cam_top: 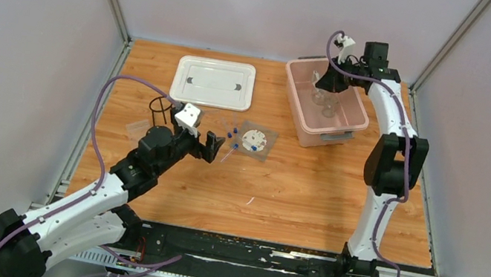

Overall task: Organize the chemistry lab equipment
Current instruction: Place the chemistry item in the storage box.

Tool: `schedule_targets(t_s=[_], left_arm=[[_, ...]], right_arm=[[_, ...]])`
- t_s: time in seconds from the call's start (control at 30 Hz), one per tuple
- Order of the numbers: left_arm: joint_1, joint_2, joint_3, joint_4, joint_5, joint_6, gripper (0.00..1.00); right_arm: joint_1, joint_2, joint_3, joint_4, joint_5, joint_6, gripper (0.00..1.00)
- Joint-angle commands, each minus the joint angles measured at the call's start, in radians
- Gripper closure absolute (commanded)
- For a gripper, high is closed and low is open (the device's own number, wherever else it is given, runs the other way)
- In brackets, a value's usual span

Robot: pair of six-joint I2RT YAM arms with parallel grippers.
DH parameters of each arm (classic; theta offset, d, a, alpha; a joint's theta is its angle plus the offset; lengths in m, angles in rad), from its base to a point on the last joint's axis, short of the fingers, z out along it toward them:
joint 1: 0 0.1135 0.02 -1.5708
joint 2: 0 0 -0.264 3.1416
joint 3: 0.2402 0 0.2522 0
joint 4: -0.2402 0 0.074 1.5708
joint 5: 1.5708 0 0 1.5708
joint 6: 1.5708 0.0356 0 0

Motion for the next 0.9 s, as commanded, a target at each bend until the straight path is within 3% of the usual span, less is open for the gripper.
schedule_targets(t_s=[0.0, 0.87], left_arm=[[0.005, -0.013, -0.006, -0.009, -0.026, 0.022, 0.00], [0.011, 0.002, 0.011, -0.023, -0.039, 0.013, 0.00]], right_arm=[[0.010, 0.074, 0.103, 0.037, 0.038, 0.059, 0.97], [0.051, 0.266, 0.233, 0.097, 0.242, 0.074, 0.89]])
